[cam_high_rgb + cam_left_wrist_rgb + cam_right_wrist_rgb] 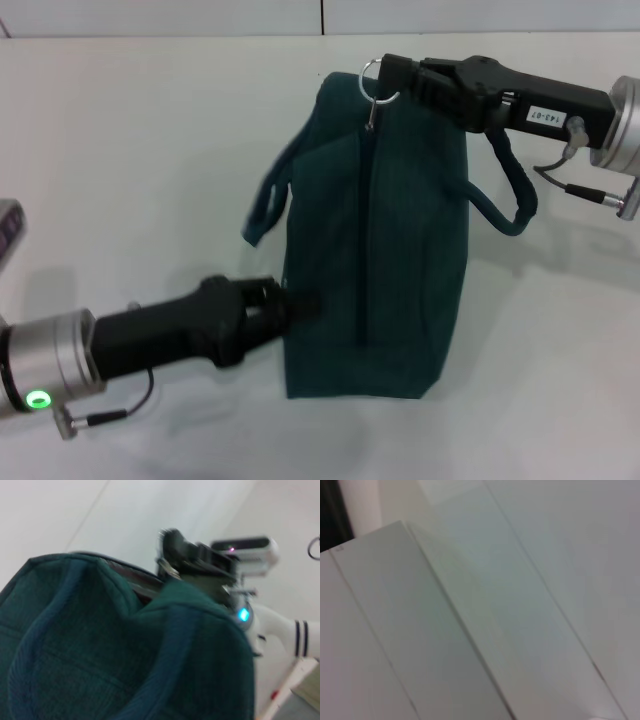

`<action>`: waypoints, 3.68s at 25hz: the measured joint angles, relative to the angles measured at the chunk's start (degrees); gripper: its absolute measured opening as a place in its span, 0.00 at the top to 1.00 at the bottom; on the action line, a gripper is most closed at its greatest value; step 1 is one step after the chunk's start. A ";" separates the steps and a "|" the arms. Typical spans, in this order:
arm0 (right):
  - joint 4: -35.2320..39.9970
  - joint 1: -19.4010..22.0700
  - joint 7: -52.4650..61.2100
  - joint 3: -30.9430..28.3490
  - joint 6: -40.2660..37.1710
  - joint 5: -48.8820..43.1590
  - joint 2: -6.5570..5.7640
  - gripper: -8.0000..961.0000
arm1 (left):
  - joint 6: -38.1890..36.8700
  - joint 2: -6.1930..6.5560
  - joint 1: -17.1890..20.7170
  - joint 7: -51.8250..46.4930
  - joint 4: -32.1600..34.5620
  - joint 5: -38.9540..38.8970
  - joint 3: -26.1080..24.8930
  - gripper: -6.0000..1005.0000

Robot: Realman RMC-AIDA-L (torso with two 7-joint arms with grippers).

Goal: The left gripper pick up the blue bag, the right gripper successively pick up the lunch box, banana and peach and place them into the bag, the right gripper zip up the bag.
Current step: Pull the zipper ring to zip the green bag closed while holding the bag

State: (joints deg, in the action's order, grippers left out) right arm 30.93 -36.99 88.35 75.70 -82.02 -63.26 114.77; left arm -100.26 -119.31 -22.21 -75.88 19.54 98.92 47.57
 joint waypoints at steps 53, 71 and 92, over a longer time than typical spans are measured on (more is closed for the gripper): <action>0.09 0.82 -4.56 -0.21 -3.45 -0.02 0.51 0.98 | -4.53 3.30 -7.50 -34.56 9.11 1.84 -9.07 0.16; 0.15 -1.86 -4.78 0.15 -5.46 0.28 1.07 0.98 | -2.39 1.57 -7.04 -32.18 14.32 7.72 -9.11 0.20; -1.44 -0.94 -4.48 -0.44 -5.02 1.04 0.98 0.98 | -1.73 1.28 -7.35 -30.53 14.35 6.63 -9.14 0.74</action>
State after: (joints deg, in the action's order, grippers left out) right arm 29.49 -37.93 83.88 75.26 -87.04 -62.22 115.75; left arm -101.99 -118.03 -29.57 -106.40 33.90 105.54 38.43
